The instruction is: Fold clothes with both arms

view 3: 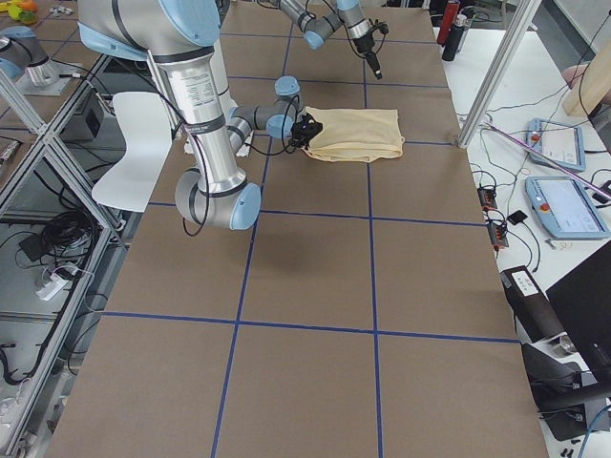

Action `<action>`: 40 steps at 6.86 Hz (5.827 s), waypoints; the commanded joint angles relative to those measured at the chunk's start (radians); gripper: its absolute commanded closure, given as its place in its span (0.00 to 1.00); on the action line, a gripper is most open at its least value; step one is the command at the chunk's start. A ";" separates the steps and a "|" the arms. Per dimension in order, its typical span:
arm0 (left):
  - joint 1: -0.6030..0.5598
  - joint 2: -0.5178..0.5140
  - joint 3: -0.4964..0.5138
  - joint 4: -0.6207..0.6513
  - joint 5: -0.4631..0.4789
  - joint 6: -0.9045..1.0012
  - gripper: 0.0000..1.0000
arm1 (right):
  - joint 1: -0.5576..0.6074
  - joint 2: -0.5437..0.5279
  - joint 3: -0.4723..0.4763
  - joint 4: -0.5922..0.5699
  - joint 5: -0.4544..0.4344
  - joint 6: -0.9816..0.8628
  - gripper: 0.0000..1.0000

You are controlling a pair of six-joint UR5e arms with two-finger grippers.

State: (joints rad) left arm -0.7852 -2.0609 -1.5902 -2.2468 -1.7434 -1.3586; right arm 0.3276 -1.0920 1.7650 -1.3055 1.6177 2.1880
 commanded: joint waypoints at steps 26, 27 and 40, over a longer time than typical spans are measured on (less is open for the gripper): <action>0.037 0.053 -0.125 -0.005 -0.076 -0.293 0.43 | 0.005 0.046 -0.030 -0.094 0.001 0.030 1.00; 0.037 0.053 -0.123 -0.007 -0.074 -0.295 0.43 | 0.013 0.046 -0.029 -0.094 0.002 0.030 1.00; 0.487 0.215 -0.261 -0.005 0.310 -0.746 0.38 | -0.027 -0.052 0.172 -0.193 0.016 0.047 1.00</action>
State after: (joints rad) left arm -0.3633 -1.8660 -1.8508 -2.2541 -1.4985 -2.0632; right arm 0.3037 -1.1392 1.9354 -1.4988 1.6347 2.2355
